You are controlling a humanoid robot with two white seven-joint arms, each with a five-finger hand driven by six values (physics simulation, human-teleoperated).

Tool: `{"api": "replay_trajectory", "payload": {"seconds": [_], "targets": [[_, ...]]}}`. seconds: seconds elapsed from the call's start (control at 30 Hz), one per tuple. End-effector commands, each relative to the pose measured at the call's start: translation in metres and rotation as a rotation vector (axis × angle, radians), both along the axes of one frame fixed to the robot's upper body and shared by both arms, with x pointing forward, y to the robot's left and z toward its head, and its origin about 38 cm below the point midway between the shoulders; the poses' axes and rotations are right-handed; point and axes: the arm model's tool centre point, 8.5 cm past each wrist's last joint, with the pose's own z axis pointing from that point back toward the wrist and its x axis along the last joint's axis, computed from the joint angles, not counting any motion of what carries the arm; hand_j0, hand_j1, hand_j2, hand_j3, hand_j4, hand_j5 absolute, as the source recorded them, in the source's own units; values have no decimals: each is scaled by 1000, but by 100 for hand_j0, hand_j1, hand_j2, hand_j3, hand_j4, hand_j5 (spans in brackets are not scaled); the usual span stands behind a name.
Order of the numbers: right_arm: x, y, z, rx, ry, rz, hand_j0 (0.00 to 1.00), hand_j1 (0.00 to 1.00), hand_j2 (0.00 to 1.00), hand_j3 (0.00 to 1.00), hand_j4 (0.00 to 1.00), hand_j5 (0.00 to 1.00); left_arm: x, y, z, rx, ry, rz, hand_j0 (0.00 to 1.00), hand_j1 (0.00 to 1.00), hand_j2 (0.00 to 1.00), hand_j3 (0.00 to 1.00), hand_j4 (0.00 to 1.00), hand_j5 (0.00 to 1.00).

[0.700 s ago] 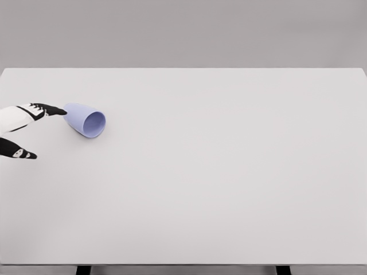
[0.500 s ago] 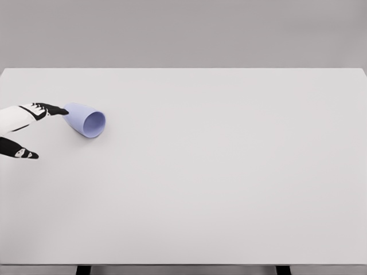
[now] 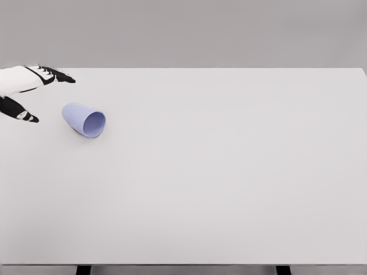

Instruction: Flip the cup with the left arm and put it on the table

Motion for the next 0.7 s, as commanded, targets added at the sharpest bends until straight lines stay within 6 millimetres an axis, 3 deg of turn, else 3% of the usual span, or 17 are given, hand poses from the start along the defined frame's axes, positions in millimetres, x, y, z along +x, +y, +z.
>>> {"api": "replay_trajectory", "payload": {"seconds": [0.0,0.13,0.67], "targets": [[0,0,0,0,0,0,100,100,100,100,100,100,-3,-6,-34,43,93,-19,100,100,100,100,100,100],[0,0,0,0,0,0,100,100,100,100,100,100,8,-28,-45,80,80,-53,100,100,100,100,100,100],[0,0,0,0,0,0,100,100,100,100,100,100,28,-39,-76,98,114,-16,100,100,100,100,100,100]]}}
